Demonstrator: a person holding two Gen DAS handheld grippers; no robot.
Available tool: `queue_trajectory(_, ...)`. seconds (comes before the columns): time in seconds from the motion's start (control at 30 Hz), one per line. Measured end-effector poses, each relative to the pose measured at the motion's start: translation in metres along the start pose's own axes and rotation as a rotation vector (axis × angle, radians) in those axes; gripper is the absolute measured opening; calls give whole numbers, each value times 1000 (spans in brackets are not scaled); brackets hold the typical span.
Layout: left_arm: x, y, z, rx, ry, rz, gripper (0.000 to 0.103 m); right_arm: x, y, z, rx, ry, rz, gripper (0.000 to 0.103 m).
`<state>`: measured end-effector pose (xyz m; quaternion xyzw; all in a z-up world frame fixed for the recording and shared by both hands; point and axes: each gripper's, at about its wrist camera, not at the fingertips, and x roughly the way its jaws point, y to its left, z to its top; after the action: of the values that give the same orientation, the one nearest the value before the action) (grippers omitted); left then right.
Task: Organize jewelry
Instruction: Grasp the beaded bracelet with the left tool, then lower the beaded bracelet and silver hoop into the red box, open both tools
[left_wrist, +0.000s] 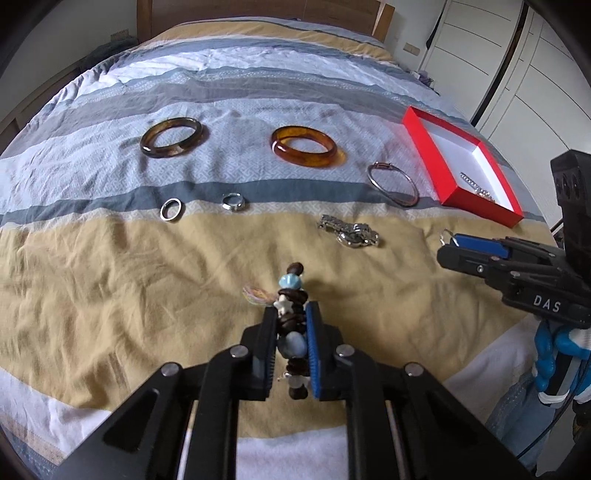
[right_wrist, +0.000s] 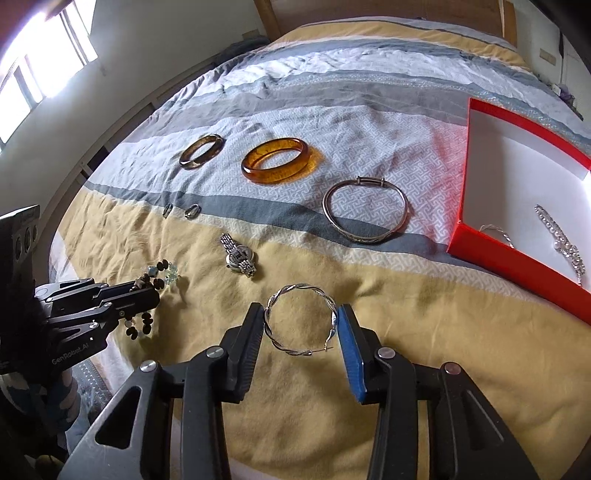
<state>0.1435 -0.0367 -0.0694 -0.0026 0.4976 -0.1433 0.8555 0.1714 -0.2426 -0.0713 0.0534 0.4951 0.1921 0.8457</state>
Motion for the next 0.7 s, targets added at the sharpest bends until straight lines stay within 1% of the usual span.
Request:
queue_trajectory(0.2,-27,-16,10,36,-46,-22,14,-43,-1,-5,6,-63,-23,40)
queue_trajectory(0.37,-37,-50,38,86,-81,-78,14,-78,-19,-3,9,-115,-64,40)
queue_trajectory(0.53,-23,-99,83,142,-91,-139,14,-102,-65,11,38,-149,-134,40)
queue_trajectory(0.7,14,-156,135,200,-81,-196,14,-107,-124,40,77,-169,-194,40)
